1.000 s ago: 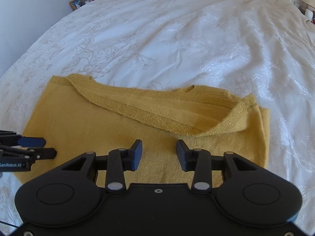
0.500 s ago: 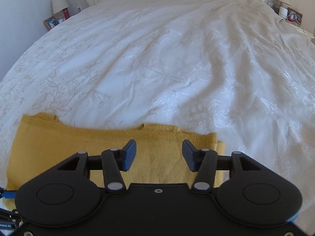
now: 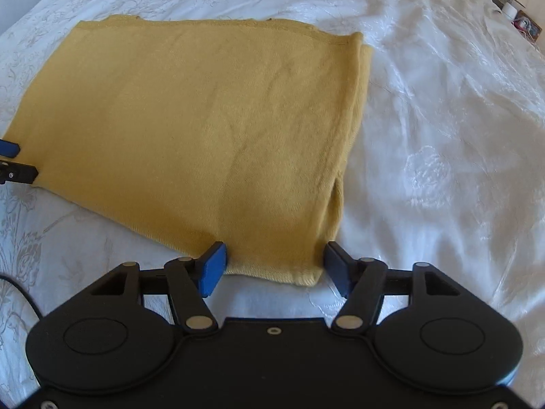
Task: Fold small clothes
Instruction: 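Move both grippers open over the folded sweater to reposition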
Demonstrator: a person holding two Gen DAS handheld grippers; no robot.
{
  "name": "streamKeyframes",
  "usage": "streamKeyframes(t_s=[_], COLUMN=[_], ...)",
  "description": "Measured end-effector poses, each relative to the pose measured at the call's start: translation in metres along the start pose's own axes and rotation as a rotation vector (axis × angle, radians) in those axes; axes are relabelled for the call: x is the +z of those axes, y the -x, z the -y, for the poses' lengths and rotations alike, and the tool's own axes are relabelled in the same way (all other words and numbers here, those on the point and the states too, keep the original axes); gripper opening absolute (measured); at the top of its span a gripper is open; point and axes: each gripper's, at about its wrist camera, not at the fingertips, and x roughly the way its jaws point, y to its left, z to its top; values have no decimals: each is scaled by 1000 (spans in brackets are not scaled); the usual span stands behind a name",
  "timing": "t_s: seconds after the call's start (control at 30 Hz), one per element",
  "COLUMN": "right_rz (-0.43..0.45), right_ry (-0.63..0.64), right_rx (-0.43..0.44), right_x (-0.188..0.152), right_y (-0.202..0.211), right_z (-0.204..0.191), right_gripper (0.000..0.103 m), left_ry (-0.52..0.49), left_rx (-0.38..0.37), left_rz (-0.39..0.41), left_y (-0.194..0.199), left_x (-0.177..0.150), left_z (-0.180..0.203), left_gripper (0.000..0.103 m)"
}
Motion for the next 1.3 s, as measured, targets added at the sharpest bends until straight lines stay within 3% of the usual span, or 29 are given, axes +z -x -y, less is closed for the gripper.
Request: streamKeyframes(t_s=[0.17,0.27,0.4,0.5,0.67,0.87,1.0,1.1,1.17,1.23,1.3], right_rz=[-8,-19,-50,-77,-140,-189,-168,-132,-101,-79,-70], right_ry=[-175,-237,-245,-256,-221,-212,-237,-230,-227,-238,-240], right_rx=[30,73,83,99,98,49,22,9,15,33,61], right_x=[-10,-20,-33,-41,-45,-35,-30,-32,-40,-48,-56], right_y=[10,14,17,15,3,-16,-23,-24,-22,-18,-13], right_z=[15,17,10,6,-3,-10,-11,-15,-17,-16,-14], right_gripper=[71,78,81,90,103,103,103,103,103,103,103], left_ry=[-42,69,163,190,162,189,207,195,203,195,192], left_rx=[37,32,35,34,68,135,141,123,119,118,110], left_rz=[-42,-65,-65,-73,-78,-73,-54,-89,-119,-103,-73], left_y=[1,2,9,7,-6,-17,-18,-16,-13,0,12], left_x=[-12,-23,-45,-57,-61,-55,-57,-53,-44,-33,-20], left_z=[15,15,17,21,30,48,50,44,39,40,41], left_gripper=[92,93,93,100,103,103,103,103,95,69,63])
